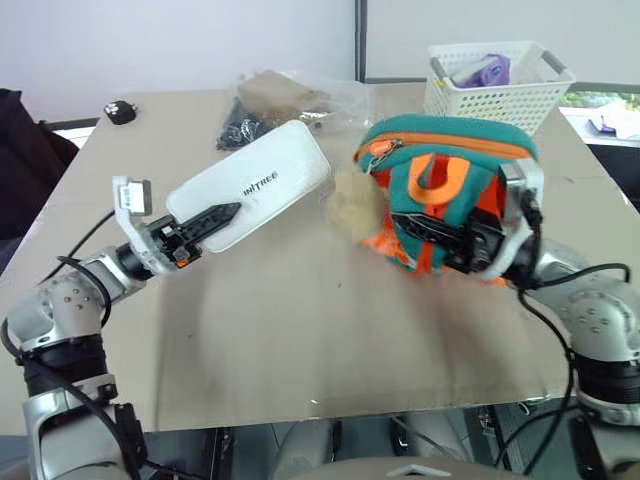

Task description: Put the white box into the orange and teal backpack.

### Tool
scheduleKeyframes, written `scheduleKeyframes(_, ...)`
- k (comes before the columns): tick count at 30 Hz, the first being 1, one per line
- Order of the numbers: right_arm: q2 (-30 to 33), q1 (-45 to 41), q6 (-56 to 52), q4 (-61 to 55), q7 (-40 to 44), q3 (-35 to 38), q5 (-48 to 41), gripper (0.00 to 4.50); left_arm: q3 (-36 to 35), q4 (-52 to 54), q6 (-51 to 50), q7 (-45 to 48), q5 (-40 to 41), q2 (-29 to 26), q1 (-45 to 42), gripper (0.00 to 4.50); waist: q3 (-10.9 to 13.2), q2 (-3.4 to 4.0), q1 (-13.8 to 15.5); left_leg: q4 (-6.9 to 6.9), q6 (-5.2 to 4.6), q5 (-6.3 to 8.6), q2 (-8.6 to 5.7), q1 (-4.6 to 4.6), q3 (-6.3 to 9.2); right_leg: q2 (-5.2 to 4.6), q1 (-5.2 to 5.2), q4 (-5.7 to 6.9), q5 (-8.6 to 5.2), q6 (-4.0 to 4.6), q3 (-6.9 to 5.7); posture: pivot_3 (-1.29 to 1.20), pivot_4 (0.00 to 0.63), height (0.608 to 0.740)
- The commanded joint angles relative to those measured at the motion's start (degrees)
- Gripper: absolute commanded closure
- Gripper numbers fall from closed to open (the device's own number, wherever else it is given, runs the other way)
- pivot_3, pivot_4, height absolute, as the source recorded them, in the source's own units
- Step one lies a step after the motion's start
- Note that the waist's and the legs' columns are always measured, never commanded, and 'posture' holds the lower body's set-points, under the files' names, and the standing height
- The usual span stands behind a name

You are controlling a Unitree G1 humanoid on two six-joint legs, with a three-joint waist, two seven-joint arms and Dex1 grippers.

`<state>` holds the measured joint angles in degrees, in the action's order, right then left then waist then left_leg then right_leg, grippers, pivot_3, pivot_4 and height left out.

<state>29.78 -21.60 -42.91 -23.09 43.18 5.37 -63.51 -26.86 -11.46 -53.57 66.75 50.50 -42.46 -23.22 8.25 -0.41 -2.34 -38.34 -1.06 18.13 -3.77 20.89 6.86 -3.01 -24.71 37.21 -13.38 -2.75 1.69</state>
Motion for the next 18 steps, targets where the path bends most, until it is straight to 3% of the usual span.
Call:
scheduleKeyframes(1,-0.2,-2.2,2.2,2.1,-0.4,3.3,0.5,4.45,1.2,4.8,3.6,6.3,1.0,-2.5,-1.2,3.57,0.0,-0.05,0.2,0.01,0.0,0.0,0.0,0.01,0.01,0.0,0.0,-0.03,0.0,0.0,-0.01,0.0,0.15,0.74)
scheduleKeyframes(11,-3.6,-1.5,1.9,0.2,-4.5,4.4,-1.7,4.45,16.2,0.7,32.5,10.4,-18.6,0.2,-7.0,3.57,0.0,-0.07,1.5,0.01,0.0,0.0,-0.04,0.18,0.1,-0.06,-0.03,-0.21,0.01,0.0,-0.14,0.0,0.15,0.74)
scheduleKeyframes(16,-4.3,-0.9,2.0,-0.6,-5.4,4.3,-1.5,4.45,24.5,-10.0,43.0,14.0,-27.0,2.5,-18.6,3.57,0.0,-0.11,2.1,-0.12,0.0,-0.01,-0.08,0.27,0.32,-0.08,0.03,-0.19,0.03,0.03,-0.42,0.0,0.15,0.74)
scheduleKeyframes(18,-4.4,-0.8,2.2,-0.8,-5.4,4.0,-0.9,4.45,26.4,-13.2,40.6,11.8,-27.7,6.1,-26.1,3.57,0.0,-0.14,2.3,-0.17,-0.01,-0.01,-0.14,0.31,0.31,-0.09,0.03,-0.2,0.03,0.02,-0.6,0.0,0.15,0.74)
